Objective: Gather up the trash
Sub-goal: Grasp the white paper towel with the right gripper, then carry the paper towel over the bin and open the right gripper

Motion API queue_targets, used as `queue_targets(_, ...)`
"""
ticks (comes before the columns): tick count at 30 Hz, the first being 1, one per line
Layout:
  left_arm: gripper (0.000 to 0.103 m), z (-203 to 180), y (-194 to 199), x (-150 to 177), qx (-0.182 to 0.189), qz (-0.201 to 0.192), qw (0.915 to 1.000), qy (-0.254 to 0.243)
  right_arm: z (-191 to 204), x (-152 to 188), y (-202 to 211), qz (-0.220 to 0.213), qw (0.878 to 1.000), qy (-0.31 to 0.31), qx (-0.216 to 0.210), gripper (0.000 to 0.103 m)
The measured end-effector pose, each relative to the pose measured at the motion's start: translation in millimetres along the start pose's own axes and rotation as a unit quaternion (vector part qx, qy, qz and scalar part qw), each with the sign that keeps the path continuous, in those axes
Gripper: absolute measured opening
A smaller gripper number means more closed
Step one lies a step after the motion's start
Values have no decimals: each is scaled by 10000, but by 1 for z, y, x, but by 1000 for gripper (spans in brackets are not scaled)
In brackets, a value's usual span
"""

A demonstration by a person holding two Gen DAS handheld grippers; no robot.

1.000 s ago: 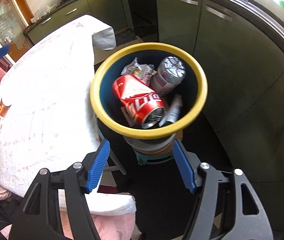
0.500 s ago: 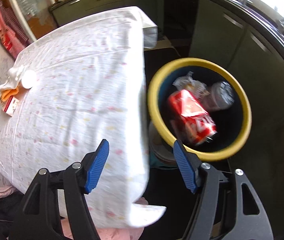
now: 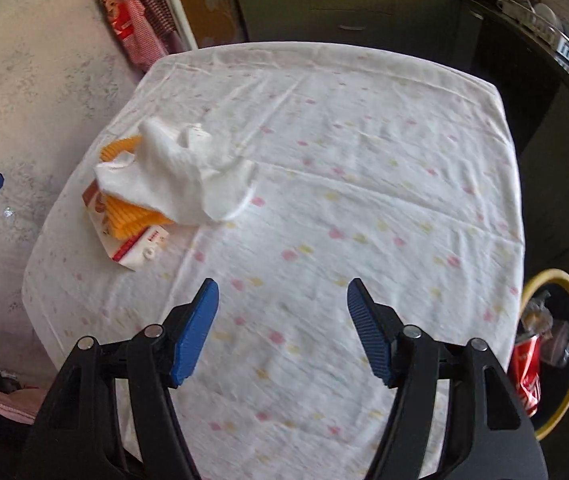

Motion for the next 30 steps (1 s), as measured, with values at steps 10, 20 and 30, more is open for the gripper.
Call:
queue_targets(10,98,7,-5,15,32,64,10000,22,18,-55,-21,78,9997,-117,-201,64)
queue_targets(20,98,9,-7,19,121,66,9998,123,31,-51,-34,364,9992,55,-164,35)
queue_targets(30,98,5,-7,22,137,70,9998,118,36,-67,5,-264,9996,107,-70,6)
Point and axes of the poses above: each gripper's, at about its wrist camera, not at the fingertips, and y roughly against the way its jaws point, z to its left, x to its underside, the point moved 7 cm from there along -y, roughly the way its jaws point, and after that the axes turned 3 degrees about x, right-handed, at the moved point
